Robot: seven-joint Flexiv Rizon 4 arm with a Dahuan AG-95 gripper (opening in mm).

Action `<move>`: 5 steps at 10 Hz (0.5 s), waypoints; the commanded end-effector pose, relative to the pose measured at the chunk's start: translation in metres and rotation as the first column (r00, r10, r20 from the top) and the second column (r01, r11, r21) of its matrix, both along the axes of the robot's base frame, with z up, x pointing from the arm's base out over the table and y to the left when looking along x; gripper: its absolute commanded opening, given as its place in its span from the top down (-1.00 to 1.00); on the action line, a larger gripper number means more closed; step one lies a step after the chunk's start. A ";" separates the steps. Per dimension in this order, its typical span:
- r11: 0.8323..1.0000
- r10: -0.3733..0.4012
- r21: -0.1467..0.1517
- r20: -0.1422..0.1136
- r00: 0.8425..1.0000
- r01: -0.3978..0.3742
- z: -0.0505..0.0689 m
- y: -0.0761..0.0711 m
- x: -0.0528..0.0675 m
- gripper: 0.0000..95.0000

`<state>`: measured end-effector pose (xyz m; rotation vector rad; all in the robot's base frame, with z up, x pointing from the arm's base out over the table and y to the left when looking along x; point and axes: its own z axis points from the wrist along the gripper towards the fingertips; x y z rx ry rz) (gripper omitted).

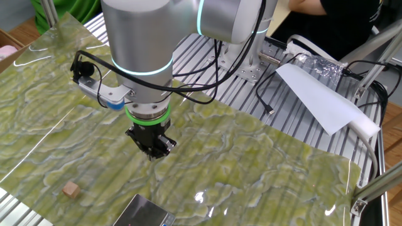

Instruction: Place the block on the scale

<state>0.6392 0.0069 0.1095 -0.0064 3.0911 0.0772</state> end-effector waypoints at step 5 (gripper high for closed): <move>1.000 0.023 -0.008 -0.037 0.999 -0.023 0.000 0.000 0.000 1.00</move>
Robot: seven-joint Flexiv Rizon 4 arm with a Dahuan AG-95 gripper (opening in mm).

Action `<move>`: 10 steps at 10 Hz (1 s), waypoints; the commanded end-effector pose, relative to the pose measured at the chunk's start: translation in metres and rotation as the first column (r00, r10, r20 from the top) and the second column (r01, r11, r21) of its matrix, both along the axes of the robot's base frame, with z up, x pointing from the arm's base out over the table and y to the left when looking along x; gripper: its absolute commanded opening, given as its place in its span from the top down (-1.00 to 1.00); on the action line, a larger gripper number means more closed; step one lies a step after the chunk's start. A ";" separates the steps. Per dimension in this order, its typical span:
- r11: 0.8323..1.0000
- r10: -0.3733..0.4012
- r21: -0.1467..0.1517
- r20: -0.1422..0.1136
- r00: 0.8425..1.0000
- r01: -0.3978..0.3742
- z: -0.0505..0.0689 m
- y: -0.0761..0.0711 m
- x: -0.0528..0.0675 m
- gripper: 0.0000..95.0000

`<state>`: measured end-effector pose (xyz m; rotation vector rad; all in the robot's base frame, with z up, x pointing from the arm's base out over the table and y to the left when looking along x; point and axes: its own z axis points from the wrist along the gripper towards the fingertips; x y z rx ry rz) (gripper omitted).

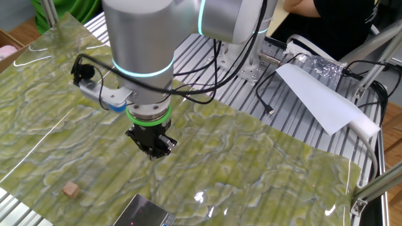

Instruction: Place the block on the scale

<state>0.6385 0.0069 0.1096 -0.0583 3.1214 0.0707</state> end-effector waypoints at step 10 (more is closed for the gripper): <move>0.998 0.050 -0.029 -0.022 0.999 -0.051 0.000 0.000 0.000 1.00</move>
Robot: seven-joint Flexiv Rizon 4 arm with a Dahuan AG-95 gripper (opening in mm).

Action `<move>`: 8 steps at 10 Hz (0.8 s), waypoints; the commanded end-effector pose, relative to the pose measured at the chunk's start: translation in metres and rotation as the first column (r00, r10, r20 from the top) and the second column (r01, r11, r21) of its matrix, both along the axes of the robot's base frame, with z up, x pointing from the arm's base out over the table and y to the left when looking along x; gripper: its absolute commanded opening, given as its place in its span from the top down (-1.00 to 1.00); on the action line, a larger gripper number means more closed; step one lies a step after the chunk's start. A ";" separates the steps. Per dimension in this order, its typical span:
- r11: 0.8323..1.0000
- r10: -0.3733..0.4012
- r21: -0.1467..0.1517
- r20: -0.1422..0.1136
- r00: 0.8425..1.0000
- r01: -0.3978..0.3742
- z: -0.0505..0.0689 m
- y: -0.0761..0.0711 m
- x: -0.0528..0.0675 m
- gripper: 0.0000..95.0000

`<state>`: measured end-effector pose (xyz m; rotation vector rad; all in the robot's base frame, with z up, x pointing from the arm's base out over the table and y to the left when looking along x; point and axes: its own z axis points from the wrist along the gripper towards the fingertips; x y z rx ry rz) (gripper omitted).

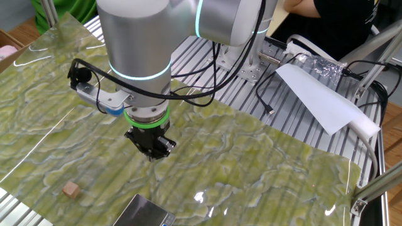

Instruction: Place the block on the scale

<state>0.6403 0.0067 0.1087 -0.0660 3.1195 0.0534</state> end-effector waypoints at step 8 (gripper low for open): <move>0.998 0.064 -0.013 -0.018 0.998 -0.064 0.001 0.000 -0.001 1.00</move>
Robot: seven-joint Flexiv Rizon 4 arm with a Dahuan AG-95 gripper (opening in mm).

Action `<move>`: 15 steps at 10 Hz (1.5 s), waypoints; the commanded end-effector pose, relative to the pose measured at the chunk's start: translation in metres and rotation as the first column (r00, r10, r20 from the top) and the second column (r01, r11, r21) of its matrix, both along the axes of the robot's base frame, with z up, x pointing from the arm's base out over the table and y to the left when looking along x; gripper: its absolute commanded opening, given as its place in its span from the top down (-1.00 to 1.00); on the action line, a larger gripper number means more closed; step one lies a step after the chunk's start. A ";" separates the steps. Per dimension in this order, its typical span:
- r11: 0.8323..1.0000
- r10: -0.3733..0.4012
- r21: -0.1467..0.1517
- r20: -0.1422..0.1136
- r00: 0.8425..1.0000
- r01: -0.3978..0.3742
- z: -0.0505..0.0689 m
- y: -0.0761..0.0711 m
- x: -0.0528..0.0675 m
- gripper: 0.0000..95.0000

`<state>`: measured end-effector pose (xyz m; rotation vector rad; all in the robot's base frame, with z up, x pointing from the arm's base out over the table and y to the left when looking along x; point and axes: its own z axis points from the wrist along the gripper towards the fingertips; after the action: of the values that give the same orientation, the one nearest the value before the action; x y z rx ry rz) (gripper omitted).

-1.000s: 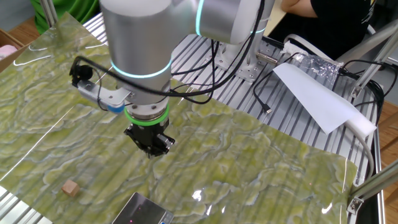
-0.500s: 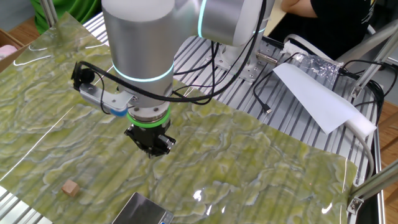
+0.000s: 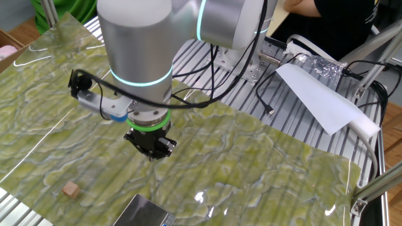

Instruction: Place the block on the scale

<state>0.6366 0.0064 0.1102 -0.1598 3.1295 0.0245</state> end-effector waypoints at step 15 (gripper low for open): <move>1.000 -0.022 0.013 0.015 1.000 0.021 0.002 -0.006 0.013 1.00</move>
<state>0.6514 -0.0015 0.1117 -0.1159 3.1139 0.0434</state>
